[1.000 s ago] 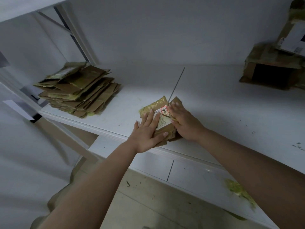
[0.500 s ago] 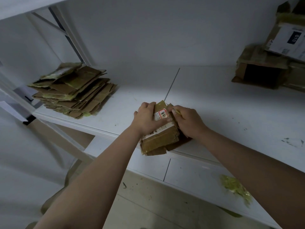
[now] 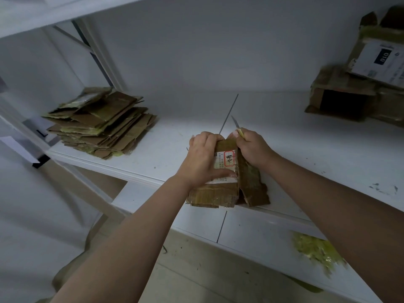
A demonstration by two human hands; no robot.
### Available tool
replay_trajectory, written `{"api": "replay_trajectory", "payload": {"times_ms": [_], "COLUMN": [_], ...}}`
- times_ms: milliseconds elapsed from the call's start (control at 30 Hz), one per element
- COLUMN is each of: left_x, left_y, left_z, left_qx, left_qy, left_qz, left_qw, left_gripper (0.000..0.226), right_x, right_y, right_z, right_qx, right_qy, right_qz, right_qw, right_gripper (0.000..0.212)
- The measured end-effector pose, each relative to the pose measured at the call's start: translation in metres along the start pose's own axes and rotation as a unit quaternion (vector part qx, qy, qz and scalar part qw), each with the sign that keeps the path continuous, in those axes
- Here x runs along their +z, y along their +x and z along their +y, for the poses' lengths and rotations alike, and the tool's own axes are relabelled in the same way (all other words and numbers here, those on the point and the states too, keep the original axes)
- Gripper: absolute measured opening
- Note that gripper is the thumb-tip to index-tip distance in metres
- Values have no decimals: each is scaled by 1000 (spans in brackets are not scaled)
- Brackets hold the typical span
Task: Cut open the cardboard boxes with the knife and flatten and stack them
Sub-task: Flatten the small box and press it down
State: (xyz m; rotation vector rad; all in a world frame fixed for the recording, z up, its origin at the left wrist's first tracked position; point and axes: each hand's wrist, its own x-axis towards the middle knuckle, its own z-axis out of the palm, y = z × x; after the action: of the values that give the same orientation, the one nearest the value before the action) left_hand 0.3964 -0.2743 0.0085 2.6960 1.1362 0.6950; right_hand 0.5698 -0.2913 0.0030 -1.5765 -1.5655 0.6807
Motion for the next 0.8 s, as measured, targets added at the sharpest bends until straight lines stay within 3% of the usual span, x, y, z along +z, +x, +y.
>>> {"api": "replay_trajectory", "payload": {"times_ms": [167,333,467,633,733,800], "left_x": [0,1,6,7,6,10], "left_y": [-2,0,0,-3,-6,-12], "left_z": [3,3,4,-1,3,6], "left_qx": [19,-5,-86,-111,-131,-114], "left_qy": [26,49,88,241,196,151], "left_qz": [3,-6,-83,-86,-47,2], "left_qw": [999,999,989,960,971,982], "left_gripper": [83,87,87,91,88,74], "right_x": [-5,-12,-17,-14,2,14], "right_y": [0,-5,-11,-24,-32,-35], "right_z": [1,-2,4,10,12,20], "right_qx": [-4,-69,-48,-31,-37,-53], "right_qy": [-38,-26,-1,-24,-28,-40], "right_qz": [-33,44,103,73,-10,-36], "right_qw": [999,996,994,997,999,997], "right_gripper": [30,29,32,29,30,36]}}
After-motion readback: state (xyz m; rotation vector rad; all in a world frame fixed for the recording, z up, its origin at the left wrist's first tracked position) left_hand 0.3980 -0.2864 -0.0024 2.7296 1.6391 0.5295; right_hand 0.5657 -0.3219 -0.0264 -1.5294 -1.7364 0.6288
